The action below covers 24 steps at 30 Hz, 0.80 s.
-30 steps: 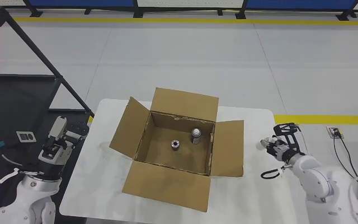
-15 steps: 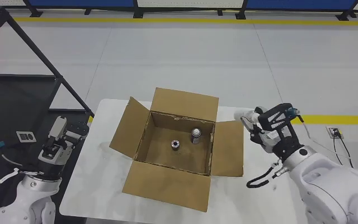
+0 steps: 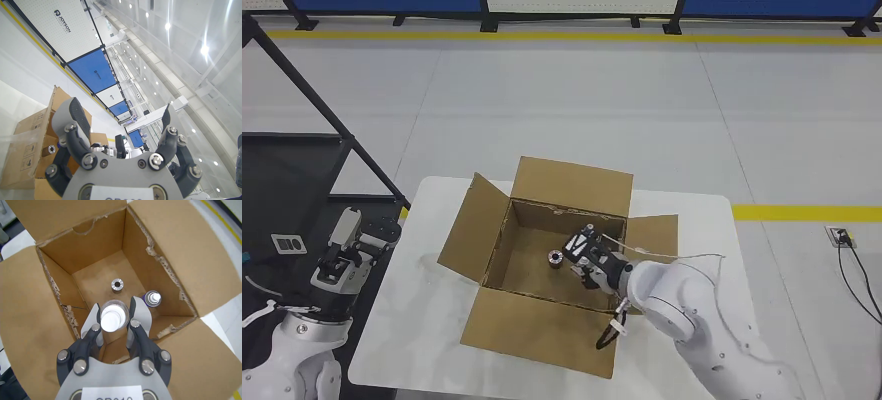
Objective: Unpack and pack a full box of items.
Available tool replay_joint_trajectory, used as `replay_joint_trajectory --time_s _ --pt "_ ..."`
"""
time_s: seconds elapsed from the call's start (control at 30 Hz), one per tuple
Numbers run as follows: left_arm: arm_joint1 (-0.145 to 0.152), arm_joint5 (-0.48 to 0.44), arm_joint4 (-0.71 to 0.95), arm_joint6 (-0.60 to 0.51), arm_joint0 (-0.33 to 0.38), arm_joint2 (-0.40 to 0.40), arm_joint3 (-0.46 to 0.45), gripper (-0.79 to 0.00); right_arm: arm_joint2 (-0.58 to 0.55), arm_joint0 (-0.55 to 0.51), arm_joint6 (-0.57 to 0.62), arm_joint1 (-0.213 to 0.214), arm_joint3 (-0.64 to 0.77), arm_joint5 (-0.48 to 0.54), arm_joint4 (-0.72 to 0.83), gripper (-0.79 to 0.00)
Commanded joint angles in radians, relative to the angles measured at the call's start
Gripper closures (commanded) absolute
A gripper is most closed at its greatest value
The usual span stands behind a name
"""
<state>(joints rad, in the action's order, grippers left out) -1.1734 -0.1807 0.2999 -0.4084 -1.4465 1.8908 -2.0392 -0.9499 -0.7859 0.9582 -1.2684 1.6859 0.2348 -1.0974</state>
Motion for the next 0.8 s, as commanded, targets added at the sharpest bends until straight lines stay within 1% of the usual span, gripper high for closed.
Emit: replay_joint_trajectory --time_s 0.0,0.2,0.37,0.4,0.5,0.53,0.63,0.77 --pt "0.0 0.0 0.0 0.0 0.0 0.0 0.0 -0.785 0.027 0.02 -0.014 -0.009 -0.047 -0.016 -0.002 0.0" --pt "0.0 0.0 0.0 0.0 0.0 0.0 0.0 -0.785 0.107 0.081 -0.055 -0.039 -0.192 -0.054 -0.035 0.0" --pt "0.0 0.0 0.0 0.0 0.0 0.0 0.0 -0.785 0.144 0.117 -0.087 -0.06 -0.29 -0.069 -0.029 0.0" --pt "0.0 0.0 0.0 0.0 0.0 0.0 0.0 -0.785 0.15 0.123 -0.097 -0.064 -0.305 -0.072 -0.027 -0.068" --pt "0.0 0.0 0.0 0.0 0.0 0.0 0.0 -0.785 0.161 0.136 -0.116 -0.074 -0.345 -0.068 -0.015 -0.2" --pt "0.0 0.0 0.0 0.0 0.0 0.0 0.0 -0.785 0.163 0.139 -0.119 -0.077 -0.354 -0.067 -0.014 -0.28" --pt "0.0 0.0 0.0 0.0 0.0 0.0 0.0 -0.785 0.165 0.141 -0.127 -0.082 -0.364 -0.066 -0.01 -0.32" --pt "0.0 0.0 0.0 0.0 0.0 0.0 0.0 -0.785 0.156 0.134 -0.126 -0.083 -0.348 -0.064 -0.017 -0.403"
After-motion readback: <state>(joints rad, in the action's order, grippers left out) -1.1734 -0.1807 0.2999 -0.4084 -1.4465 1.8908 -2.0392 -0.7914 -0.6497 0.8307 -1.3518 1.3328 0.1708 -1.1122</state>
